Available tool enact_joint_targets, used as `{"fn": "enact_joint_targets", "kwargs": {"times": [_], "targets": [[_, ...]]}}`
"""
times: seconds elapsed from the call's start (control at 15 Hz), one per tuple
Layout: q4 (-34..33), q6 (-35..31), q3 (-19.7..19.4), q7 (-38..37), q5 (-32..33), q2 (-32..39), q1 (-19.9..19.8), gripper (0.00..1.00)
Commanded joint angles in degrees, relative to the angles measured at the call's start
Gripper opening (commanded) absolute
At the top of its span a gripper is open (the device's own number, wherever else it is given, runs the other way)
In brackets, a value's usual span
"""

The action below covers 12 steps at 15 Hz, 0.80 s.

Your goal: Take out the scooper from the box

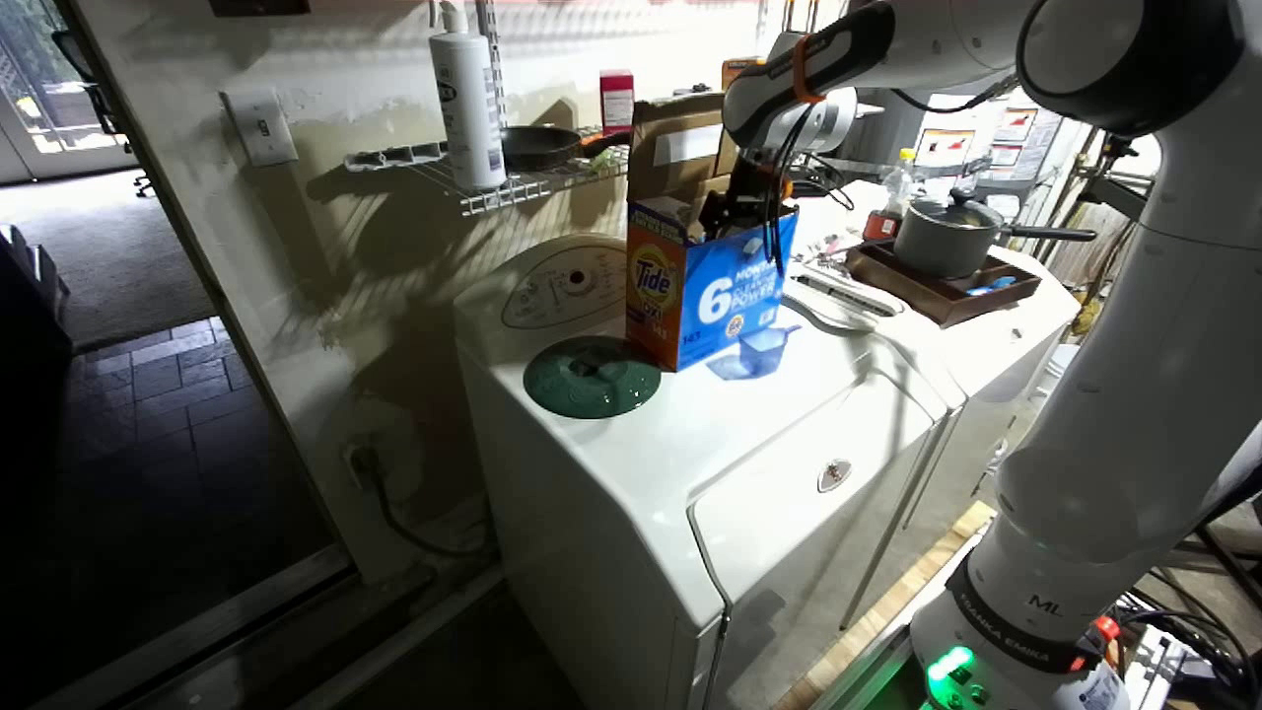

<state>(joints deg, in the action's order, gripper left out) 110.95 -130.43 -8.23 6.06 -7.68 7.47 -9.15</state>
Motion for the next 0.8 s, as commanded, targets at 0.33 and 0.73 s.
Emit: {"fn": "enact_joint_targets", "kwargs": {"times": [0.33, 0.73], "targets": [[-1.40, -0.81, 0.50, 2.46, -2.49, 2.76, -1.19, 1.00], [-1.92, -1.37, 0.60, 2.76, -3.62, 3.37, -1.28, 1.00]]}}
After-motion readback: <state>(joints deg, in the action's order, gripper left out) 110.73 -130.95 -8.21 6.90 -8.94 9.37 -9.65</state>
